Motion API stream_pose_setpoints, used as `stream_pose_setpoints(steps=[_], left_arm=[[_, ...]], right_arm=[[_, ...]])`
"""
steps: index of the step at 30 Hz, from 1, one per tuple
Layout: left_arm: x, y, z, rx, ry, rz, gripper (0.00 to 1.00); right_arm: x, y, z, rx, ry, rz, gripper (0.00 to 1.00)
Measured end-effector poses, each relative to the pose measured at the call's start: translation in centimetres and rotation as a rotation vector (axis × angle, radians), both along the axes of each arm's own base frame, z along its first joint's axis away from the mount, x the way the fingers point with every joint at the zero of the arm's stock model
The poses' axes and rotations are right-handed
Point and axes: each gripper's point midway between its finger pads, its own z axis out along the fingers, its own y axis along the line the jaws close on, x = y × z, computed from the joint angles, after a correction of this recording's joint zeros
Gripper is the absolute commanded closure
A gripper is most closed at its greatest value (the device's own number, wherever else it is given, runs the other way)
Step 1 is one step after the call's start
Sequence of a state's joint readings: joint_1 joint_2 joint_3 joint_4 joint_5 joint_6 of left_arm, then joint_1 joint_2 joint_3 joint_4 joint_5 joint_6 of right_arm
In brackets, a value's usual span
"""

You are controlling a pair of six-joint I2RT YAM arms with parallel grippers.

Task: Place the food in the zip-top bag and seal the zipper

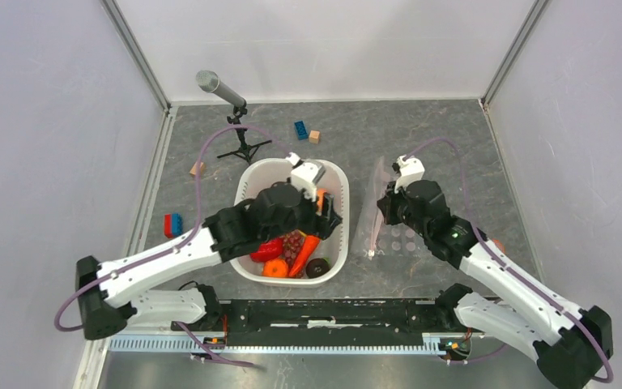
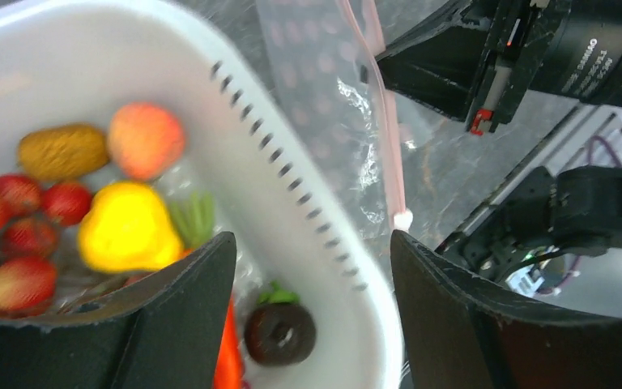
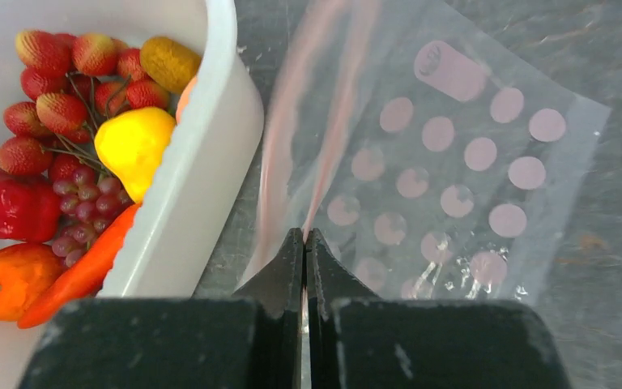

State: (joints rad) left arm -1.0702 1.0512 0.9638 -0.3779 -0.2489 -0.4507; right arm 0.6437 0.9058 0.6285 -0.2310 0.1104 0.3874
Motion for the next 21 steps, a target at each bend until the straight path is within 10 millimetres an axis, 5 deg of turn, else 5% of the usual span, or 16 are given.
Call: stream_pose_setpoints(steps=[8,21], left_arm=[[0.6,-7.6,1.1,-0.047,0.04,-0.138,0.23],[0.8,-11.9,-1.0,-0.054,0.066,-0.206,0.29]], right_arm=[[-0.4,-2.6,4.4,-0.049,-0.09,-0.04,1.0],[-1.0,-1.9,5.5,0.019,-0.086,-0.018,1.0]])
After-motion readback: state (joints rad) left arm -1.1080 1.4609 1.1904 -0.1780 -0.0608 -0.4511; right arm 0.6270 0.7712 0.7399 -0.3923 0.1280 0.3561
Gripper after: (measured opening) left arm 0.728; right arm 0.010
